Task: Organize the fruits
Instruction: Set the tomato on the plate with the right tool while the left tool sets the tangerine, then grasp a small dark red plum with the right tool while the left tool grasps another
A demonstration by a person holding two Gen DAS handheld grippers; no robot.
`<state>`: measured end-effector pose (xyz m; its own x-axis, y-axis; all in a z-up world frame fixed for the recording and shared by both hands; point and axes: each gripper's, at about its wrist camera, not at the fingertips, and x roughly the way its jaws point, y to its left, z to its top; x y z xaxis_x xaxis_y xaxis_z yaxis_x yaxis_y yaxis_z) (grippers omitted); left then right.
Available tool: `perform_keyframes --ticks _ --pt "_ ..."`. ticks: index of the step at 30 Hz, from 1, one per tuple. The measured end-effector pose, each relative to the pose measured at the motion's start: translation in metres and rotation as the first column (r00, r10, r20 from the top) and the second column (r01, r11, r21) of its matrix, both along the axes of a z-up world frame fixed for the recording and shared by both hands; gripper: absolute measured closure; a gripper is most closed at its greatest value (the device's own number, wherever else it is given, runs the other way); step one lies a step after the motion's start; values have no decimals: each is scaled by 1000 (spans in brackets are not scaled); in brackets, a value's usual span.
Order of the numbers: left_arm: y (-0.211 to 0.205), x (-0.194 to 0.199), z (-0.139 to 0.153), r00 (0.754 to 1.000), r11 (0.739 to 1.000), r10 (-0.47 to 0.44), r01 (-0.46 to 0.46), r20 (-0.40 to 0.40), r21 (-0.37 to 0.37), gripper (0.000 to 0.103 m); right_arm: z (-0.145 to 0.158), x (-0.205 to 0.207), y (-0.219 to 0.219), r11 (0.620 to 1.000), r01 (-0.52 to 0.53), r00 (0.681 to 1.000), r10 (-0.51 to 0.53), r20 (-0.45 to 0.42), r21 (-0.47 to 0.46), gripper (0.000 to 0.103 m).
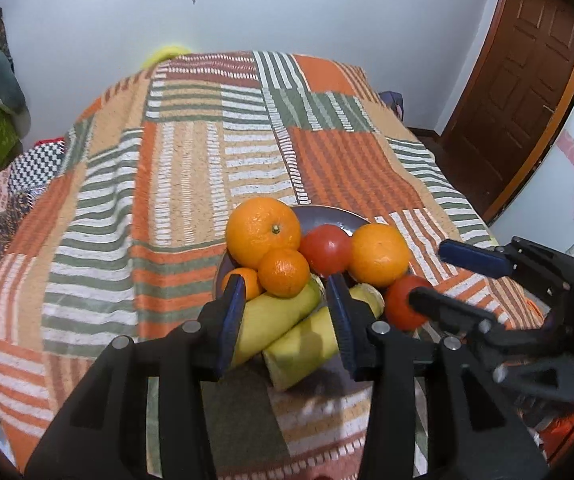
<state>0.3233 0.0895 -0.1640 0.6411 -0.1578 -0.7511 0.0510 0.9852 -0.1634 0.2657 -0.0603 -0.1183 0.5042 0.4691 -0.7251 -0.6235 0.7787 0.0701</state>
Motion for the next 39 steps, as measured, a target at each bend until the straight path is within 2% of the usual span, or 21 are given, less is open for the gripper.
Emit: perform_keyframes --ticks 6,12,17,22,27,34,39 --pt "3 -34 8 1000 999 10 -10 5 31 61 5 -16 -27 999 38 999 -38 -6 -8 56" --pt "4 -66 -2 1000 999 21 -21 -23 28 60 -7 -36 -52 996 82 995 -82 -47 -18 56" --pt "-3 -84 -18 998 1000 8 -8 -62 -10 60 -35 -54 -64 993 108 986 -112 -120 -36 56" --pt "-15 -95 -37 994 1000 -27 27 -104 1 60 -58 -58 -68 991 127 975 -134 -175 -52 56" --pt "-23 -107 -57 986 998 -64 61 -152 -28 60 -64 -59 -72 989 139 970 -145 -194 -47 63" --pt "-28 -119 -75 980 996 -77 69 -182 -50 60 -66 -64 -68 988 136 977 -146 -155 -75 77" --pt "-33 -118 -82 979 996 -78 70 -189 -46 61 -59 -64 -75 989 144 973 -144 -178 -13 83"
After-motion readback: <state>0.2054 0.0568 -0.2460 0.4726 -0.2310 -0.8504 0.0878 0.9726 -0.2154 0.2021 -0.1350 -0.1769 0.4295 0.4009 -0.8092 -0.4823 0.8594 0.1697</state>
